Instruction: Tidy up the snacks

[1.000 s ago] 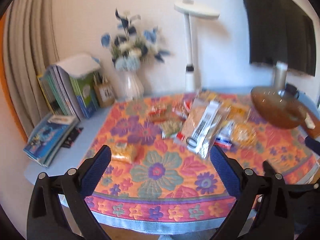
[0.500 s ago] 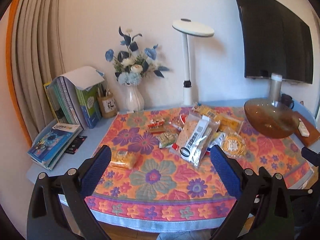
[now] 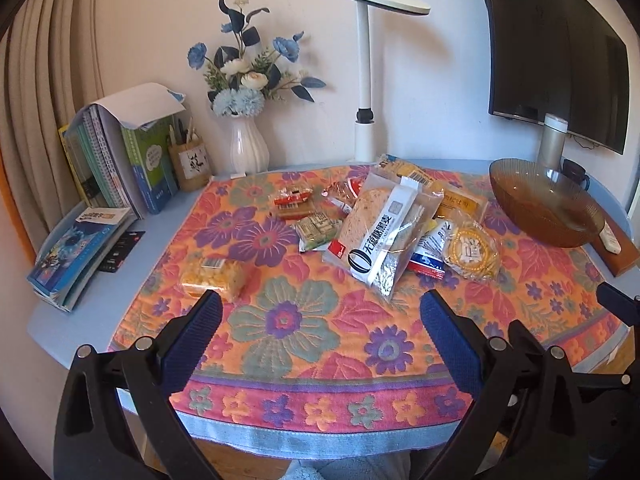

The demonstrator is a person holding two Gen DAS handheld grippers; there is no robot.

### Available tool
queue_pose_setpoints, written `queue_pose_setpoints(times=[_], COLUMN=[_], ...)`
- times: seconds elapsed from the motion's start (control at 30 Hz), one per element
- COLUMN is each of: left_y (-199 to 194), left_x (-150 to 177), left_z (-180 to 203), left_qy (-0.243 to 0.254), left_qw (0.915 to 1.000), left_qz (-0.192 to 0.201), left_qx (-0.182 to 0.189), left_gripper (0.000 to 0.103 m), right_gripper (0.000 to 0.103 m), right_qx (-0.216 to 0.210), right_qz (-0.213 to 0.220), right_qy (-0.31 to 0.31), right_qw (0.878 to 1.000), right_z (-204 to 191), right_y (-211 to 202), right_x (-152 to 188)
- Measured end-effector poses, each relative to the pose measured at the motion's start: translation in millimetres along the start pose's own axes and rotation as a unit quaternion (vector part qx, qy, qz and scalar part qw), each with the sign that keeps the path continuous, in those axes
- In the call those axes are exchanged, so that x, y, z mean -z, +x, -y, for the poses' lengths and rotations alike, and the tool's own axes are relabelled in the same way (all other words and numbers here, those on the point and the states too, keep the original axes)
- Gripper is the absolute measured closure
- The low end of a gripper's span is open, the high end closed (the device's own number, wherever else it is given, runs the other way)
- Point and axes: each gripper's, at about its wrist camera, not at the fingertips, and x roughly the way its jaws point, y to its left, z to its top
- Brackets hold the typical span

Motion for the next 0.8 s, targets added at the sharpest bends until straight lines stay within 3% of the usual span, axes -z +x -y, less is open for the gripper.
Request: queue_pose_setpoints(times=[0.27,0.8], left_y=[15,20], left_x=[2,4], left_z=[-3,-9], left_qy=[-0.002,-0.009], left_qw=[0.9998,0.9997], left_qz=[-0.018,-0.023], left_qx=[-0.003,-0.005], left_gripper=[0.005,0.005], right_gripper=[0.003,0.003], right_qx=[-0.003,0.002], right_qz=[-0.015,0.0], right_qy=[-0.014,-0.032], right_qw=[1.0,0.999], right_z=[-6,-22], right_y=[12,8], right_x=[0,-2])
